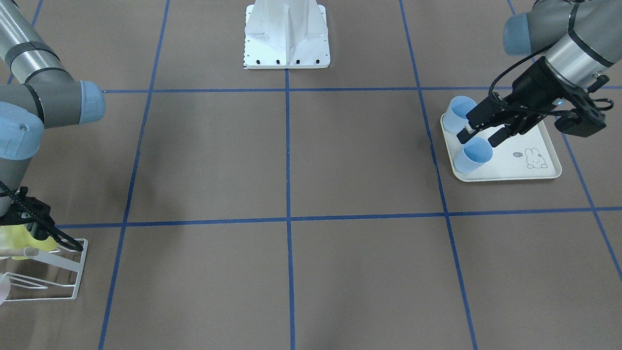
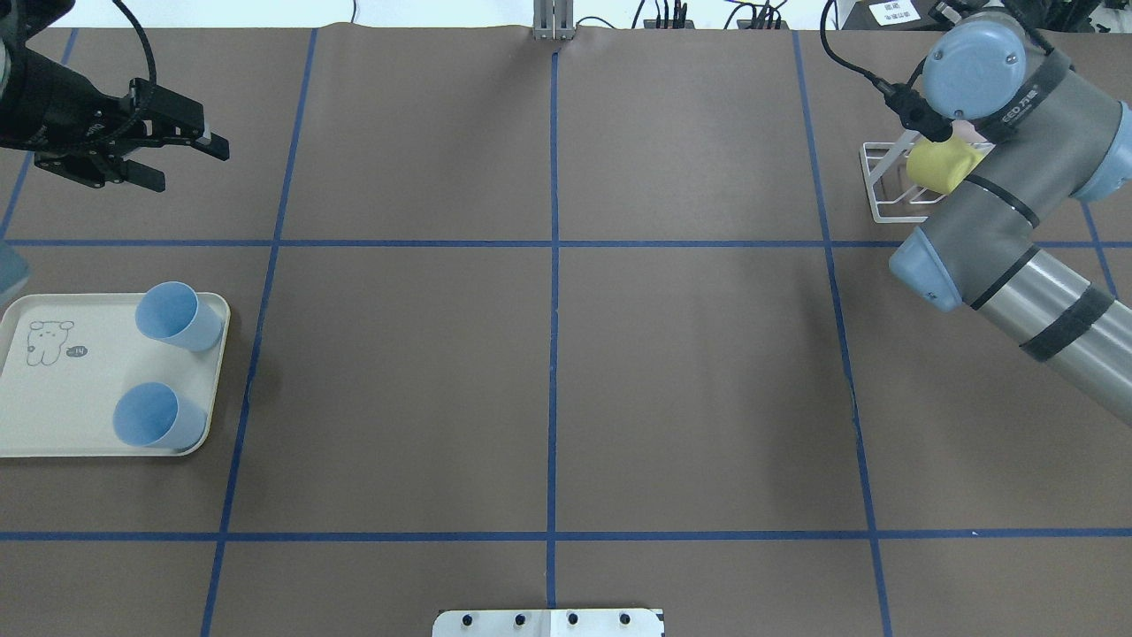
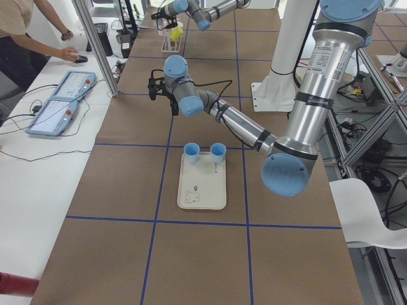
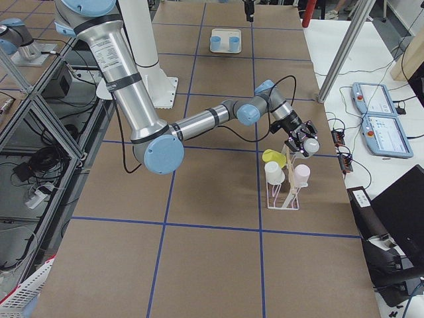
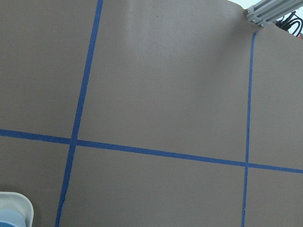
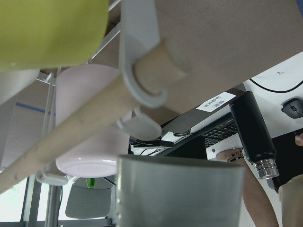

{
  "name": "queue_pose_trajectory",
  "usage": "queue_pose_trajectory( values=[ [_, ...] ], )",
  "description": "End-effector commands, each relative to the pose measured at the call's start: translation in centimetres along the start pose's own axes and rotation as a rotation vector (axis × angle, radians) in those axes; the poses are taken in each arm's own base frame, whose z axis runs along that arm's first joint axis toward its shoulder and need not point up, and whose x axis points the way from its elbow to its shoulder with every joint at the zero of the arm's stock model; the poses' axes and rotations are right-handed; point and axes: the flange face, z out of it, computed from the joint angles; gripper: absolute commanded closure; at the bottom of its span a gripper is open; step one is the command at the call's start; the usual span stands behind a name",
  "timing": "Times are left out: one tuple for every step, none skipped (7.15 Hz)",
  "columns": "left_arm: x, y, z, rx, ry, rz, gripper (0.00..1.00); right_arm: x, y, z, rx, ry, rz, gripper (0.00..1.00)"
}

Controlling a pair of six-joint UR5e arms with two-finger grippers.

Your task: Transfer IKEA cup to right arm and place on rack

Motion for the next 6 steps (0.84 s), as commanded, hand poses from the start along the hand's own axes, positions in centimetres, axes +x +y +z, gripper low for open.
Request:
queue_pose_trajectory(
  values=[
    [0.0,0.0,0.0,0.0,0.0,-0.004,0.0,-0.6,-1.2,0.2,-0.005,-0.007,-0.014,0.51],
    [0.0,0.0,0.0,0.0,0.001,-0.003,0.0,-0.9,-1.6,0.3,-0.005,-0.01,-0.021,0.49],
    [0.0,0.0,0.0,0.0,0.0,-0.004,0.0,-1.0,-1.9,0.4,-0.01,-0.011,-0.026,0.48],
    [0.1,0.0,0.0,0.0,0.002,-0.003,0.0,-1.0,-2.4,0.3,-0.007,-0.009,-0.033,0.44],
    [0.1,0.0,-0.1,0.0,0.003,-0.002,0.0,-1.0,-2.8,0.4,-0.006,-0.013,-0.039,0.27],
    [0.0,0.0,0.0,0.0,0.001,-0.003,0.0,-1.2,-3.3,0.8,-0.005,-0.021,-0.046,0.02]
  ],
)
